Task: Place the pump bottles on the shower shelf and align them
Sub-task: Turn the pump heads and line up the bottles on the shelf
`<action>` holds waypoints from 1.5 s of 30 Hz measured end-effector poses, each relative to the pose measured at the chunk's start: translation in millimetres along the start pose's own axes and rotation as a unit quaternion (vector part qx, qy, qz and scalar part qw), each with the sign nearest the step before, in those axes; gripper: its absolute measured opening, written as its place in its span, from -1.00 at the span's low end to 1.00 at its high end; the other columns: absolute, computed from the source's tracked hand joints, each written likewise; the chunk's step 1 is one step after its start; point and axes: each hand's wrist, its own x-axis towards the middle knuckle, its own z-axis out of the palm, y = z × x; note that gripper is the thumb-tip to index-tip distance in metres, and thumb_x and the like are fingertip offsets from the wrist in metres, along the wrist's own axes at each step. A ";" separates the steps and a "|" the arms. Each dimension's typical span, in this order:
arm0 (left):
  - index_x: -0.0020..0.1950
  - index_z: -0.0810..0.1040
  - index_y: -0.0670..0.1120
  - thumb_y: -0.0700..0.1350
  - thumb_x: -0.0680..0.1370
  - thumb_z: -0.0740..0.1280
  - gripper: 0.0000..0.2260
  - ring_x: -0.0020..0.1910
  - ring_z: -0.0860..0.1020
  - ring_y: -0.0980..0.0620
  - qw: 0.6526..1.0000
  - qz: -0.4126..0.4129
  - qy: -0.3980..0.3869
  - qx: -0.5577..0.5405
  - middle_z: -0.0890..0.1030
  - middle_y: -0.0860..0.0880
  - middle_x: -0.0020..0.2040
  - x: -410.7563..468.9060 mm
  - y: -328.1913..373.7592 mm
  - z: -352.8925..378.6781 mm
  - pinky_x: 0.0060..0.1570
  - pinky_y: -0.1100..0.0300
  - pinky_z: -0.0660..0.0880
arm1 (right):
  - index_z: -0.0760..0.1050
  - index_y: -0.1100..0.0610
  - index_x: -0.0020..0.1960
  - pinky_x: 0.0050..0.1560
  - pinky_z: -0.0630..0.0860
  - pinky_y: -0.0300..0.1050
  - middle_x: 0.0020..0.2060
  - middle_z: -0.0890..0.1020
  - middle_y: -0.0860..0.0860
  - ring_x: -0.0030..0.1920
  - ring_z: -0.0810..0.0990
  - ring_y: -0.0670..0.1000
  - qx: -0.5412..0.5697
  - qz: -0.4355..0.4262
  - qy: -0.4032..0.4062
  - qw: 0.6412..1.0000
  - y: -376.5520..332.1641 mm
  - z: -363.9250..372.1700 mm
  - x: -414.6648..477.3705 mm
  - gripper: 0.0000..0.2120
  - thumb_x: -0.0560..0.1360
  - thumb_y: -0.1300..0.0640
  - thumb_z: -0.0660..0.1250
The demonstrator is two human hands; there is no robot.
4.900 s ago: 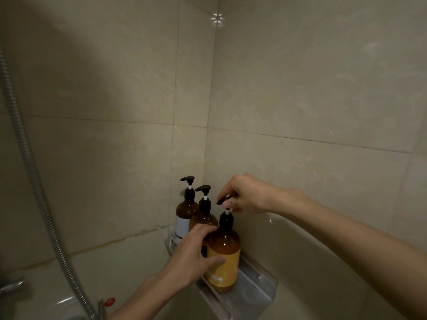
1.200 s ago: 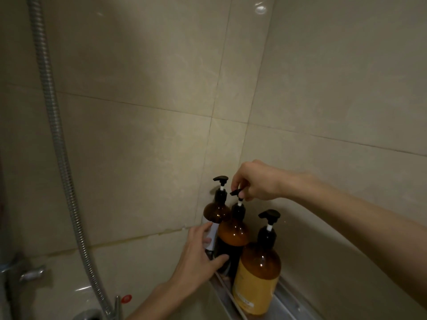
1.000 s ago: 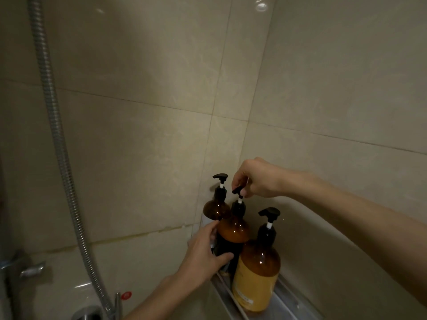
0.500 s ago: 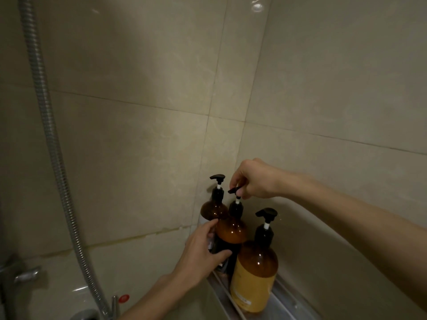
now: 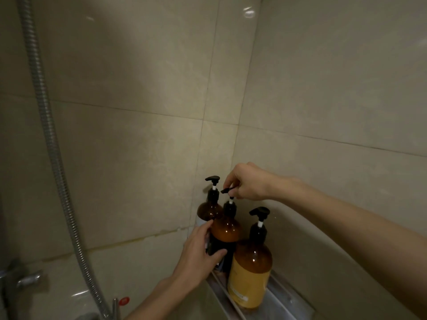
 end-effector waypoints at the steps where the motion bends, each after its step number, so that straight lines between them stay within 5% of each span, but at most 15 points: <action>1: 0.43 0.25 0.05 -0.01 0.38 0.48 -0.32 0.14 0.33 0.35 1.000 0.000 -0.002 0.003 0.39 0.19 0.22 -0.1 -0.6 -0.5 -0.04 0.73 0.17 | 0.52 0.10 0.21 -0.08 0.46 -0.27 0.00 0.63 0.03 -0.12 0.56 -0.10 -0.005 0.002 -0.004 1.000 -0.7 -1.3 -2.8 -0.72 0.50 0.16 0.34; 6: 0.42 0.15 0.17 0.08 0.44 0.39 -0.37 0.11 0.33 0.38 1.000 0.001 -0.004 0.008 0.27 0.34 0.16 -6.2 4.0 -6.5 0.12 0.43 0.26 | 0.39 0.06 0.34 0.04 0.40 -0.31 0.18 0.57 0.07 0.08 0.51 -0.09 0.088 0.020 0.096 0.991 -0.5 -6.9 -39.0 -0.65 0.57 0.13 0.21; 10: 0.29 0.31 0.19 -0.05 0.49 0.35 -0.57 0.02 0.40 0.35 0.994 0.033 0.101 -0.021 0.36 0.25 0.05 -23.1 15.9 -7.7 -0.11 0.38 0.39 | 0.34 0.01 0.37 -0.19 0.36 -0.54 0.16 0.56 0.00 -0.03 0.46 -0.25 0.154 0.047 0.211 0.964 5.1 14.6 -86.3 -0.63 0.57 0.15 0.19; 13: 0.13 0.31 0.32 -0.03 0.44 0.41 -0.59 -0.01 0.45 0.27 0.995 0.025 0.080 -0.057 0.44 0.16 0.05 -43.6 25.5 3.3 -0.12 0.32 0.44 | 0.18 -0.09 0.45 -0.11 0.43 -0.45 0.25 0.47 -0.01 0.03 0.49 -0.21 0.142 0.048 0.190 0.970 9.8 26.9 -115.1 -0.50 0.55 0.10 0.24; 17: 0.37 0.13 0.22 0.19 0.26 0.49 -0.21 0.14 0.37 0.27 0.995 -0.037 -0.039 -0.080 0.30 0.26 0.20 -63.0 39.1 30.2 0.07 0.34 0.36 | 0.26 -0.08 0.43 0.07 0.42 -0.32 0.31 0.46 -0.01 0.13 0.52 -0.10 0.076 0.005 0.114 0.991 13.5 18.0 -122.5 -0.54 0.56 0.12 0.23; 20: 0.42 0.12 0.12 0.13 0.16 0.56 -0.05 0.21 0.37 0.14 0.992 -0.081 -0.016 -0.094 0.31 0.16 0.25 -62.0 48.2 39.6 0.23 0.12 0.39 | 0.37 0.03 0.37 0.14 0.43 -0.26 0.25 0.54 0.00 0.16 0.53 -0.08 0.044 -0.012 0.105 0.993 10.3 16.4 -115.5 -0.61 0.55 0.15 0.26; 26: 0.43 0.15 0.10 0.03 0.22 0.58 -0.10 0.25 0.38 0.10 0.996 -0.069 0.012 -0.058 0.34 0.11 0.30 -53.4 44.2 42.9 0.27 0.07 0.37 | 0.50 0.09 0.25 0.05 0.41 -0.33 0.12 0.62 0.03 0.05 0.56 -0.13 0.032 -0.018 0.132 0.991 10.3 18.4 -104.0 -0.69 0.53 0.24 0.28; 33: 0.44 0.12 0.16 0.06 0.26 0.55 -0.12 0.18 0.33 0.22 0.998 -0.043 -0.010 -0.046 0.26 0.23 0.19 -48.1 34.0 39.5 0.21 0.23 0.32 | 0.51 0.07 0.25 0.03 0.48 -0.30 0.08 0.63 0.03 -0.08 0.50 -0.22 0.068 -0.002 0.131 0.989 10.5 22.3 -99.5 -0.69 0.53 0.26 0.27; 40: 0.44 0.03 0.24 0.24 0.29 0.43 -0.16 0.23 0.25 0.26 0.999 0.003 -0.021 -0.049 0.21 0.24 0.27 -56.5 29.1 34.9 0.26 0.20 0.27 | 0.11 -0.10 0.47 0.17 0.48 -0.15 0.33 0.40 -0.03 0.23 0.43 -0.10 0.240 0.120 0.194 0.944 -5.5 66.2 -142.0 -0.41 0.52 0.00 0.28; 45: 0.44 0.17 0.09 0.08 0.44 0.38 -0.36 0.19 0.33 0.14 0.990 -0.038 0.106 -0.090 0.28 -0.04 0.37 -36.3 19.8 11.2 0.22 0.06 0.36 | -0.02 -0.09 0.50 0.38 0.29 0.03 0.46 0.22 -0.07 0.40 0.27 -0.03 0.302 0.246 0.148 0.909 -15.9 122.7 -163.7 -0.19 0.42 -0.07 0.40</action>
